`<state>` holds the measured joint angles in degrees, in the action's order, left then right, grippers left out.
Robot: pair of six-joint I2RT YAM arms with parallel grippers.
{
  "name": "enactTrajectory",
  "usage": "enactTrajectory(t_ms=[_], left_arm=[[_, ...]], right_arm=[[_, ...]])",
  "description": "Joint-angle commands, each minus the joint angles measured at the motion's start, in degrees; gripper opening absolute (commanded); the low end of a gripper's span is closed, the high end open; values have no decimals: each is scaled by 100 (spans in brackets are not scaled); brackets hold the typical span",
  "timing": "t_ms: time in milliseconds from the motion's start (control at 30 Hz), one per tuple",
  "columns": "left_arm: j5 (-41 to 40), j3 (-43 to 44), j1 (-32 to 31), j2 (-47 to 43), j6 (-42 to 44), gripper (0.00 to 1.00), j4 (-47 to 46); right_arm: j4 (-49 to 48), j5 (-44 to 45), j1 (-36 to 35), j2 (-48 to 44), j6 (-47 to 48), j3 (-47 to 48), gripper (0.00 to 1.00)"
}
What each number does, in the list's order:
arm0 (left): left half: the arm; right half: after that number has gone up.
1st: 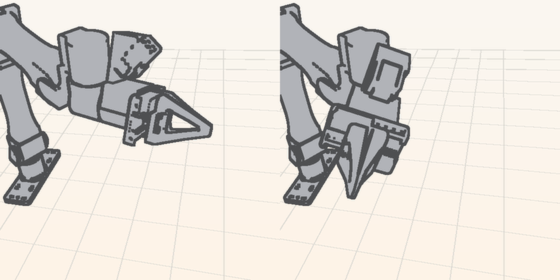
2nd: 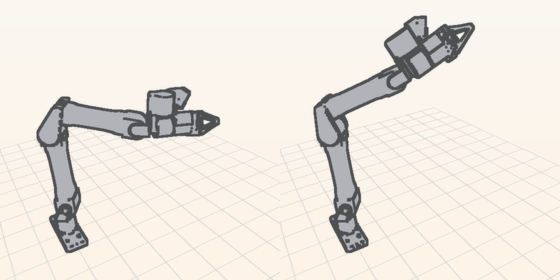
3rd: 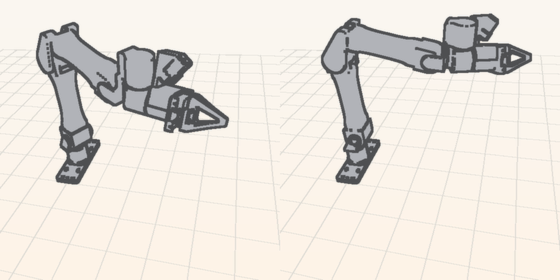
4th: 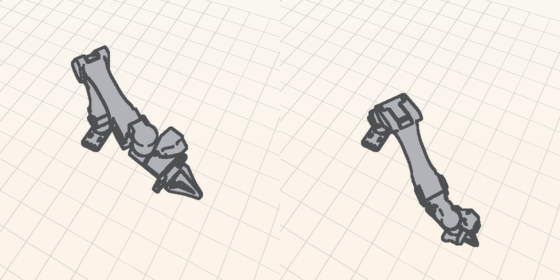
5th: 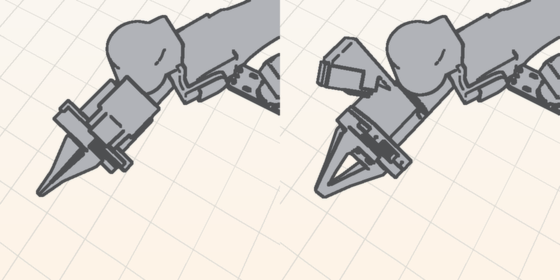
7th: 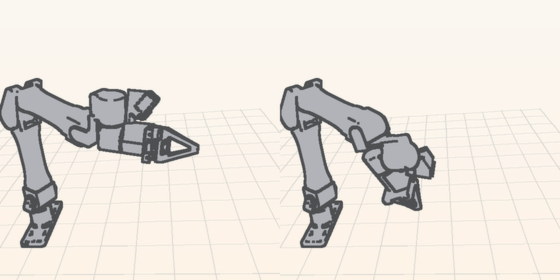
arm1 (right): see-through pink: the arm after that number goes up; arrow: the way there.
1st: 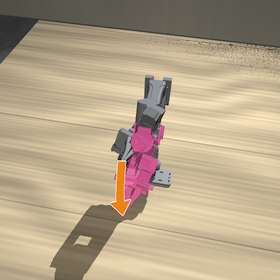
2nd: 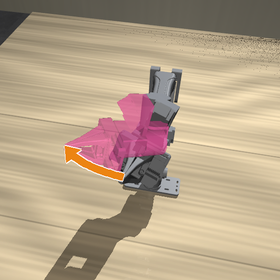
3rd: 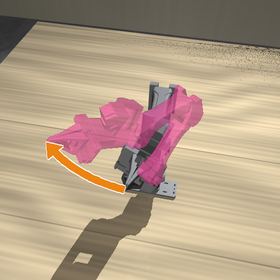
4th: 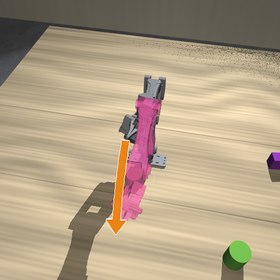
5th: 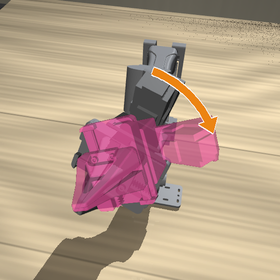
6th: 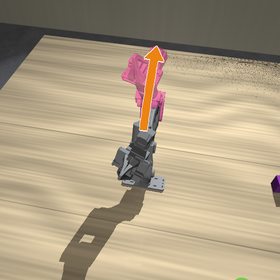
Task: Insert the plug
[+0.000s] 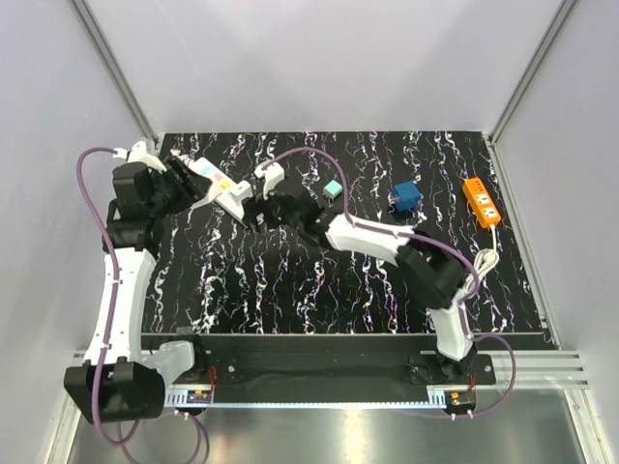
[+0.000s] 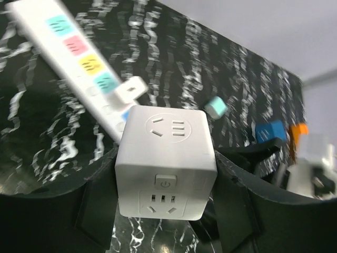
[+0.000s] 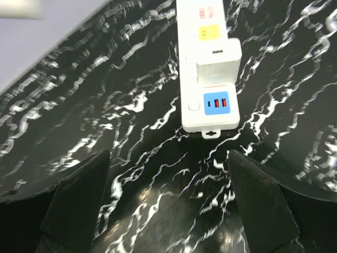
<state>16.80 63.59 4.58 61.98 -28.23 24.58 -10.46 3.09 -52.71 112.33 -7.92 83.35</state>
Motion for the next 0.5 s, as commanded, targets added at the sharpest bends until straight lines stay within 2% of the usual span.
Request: enactTrajectory(t_ms=[0, 67, 133, 200, 467], left_arm=[[-1029, -285, 279, -396, -402, 0, -532], [-1021, -409, 429, -318, -586, 0, -612], [-644, -401, 666, -64, -736, 0, -726], [-371, -356, 790, 182, -772, 0, -779], [-361, -374, 878, 534, -965, 0, -1166]], right_arm=[[140, -652, 357, 586, 28, 865, 100], [394, -766, 401, 1131, 176, 1480, 100], [684, -836, 454, 1657, 343, 2155, 100], [887, -915, 472, 1931, 440, 2448, 100], [1344, -977, 577, 2811, 608, 3354, 100]])
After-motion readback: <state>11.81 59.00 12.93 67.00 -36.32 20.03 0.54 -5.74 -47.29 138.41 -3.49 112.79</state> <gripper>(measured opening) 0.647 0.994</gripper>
